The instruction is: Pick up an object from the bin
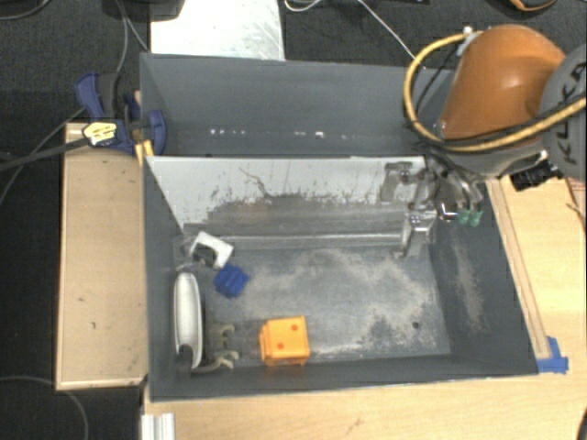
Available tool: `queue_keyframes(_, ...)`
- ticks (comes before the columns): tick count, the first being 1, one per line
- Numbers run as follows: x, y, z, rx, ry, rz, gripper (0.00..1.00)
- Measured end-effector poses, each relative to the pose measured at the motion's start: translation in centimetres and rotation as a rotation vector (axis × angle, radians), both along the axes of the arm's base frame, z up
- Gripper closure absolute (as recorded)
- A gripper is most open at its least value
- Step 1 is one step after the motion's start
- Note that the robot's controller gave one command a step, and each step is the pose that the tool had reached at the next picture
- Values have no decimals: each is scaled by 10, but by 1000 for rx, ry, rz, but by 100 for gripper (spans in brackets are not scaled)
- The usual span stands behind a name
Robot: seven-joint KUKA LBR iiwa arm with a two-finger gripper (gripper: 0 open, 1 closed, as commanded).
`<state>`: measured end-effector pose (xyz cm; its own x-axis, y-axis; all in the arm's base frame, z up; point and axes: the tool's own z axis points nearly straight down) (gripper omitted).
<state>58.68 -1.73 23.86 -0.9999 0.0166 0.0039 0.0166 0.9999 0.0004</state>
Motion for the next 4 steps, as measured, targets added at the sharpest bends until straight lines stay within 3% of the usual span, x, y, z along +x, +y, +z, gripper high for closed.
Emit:
queue_keyframes(1, 1, 0, 5, 0, -9, 0, 0)
queue_keyframes(2, -38, 27, -91, 1, 0, 128, 0)
queue_keyframes(3, -67, 22, -83, 0, -10, 100, 0)
queue_keyframes(4, -66, 69, -143, 1, -7, 241, 0)
